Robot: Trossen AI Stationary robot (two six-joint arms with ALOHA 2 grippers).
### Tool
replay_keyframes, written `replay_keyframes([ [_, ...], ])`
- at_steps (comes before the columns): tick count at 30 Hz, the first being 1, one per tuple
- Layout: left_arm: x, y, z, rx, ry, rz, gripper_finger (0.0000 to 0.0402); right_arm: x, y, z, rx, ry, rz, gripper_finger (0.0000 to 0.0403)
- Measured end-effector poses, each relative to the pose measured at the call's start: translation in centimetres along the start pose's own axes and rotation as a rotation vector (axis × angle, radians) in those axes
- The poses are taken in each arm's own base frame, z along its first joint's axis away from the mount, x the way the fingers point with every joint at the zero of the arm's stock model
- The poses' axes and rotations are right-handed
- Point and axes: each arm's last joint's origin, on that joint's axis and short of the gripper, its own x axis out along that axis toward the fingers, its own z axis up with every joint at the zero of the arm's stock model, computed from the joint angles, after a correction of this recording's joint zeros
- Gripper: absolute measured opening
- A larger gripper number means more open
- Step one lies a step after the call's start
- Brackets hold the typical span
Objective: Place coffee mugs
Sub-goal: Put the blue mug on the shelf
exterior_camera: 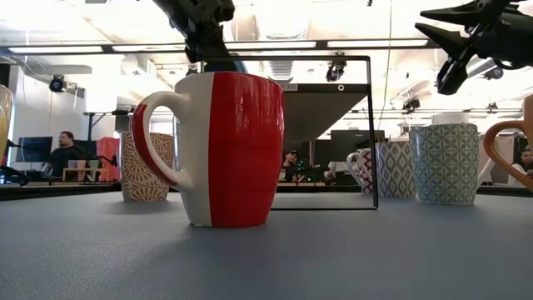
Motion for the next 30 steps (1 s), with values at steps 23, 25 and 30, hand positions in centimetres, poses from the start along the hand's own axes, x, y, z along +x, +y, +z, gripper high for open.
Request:
replay_keyframes([
  [23, 2.7, 2.7, 3.9, 0.017, 0.151, 0.058, 0.0014, 0.0, 0.0, 0.0, 0.0, 0.0, 0.0, 0.0061],
  [25, 3.3, 3.1, 4.4, 0.025, 0.187, 0.059, 0.0014, 0.0, 0.0, 0.0, 0.0, 0.0, 0.0, 0.0061],
  [30, 4.5, 3.8, 5.1, 0.043, 0.269, 0.05, 0.0014, 0.0, 0.0, 0.0, 0.0, 0.0, 0.0, 0.0061],
])
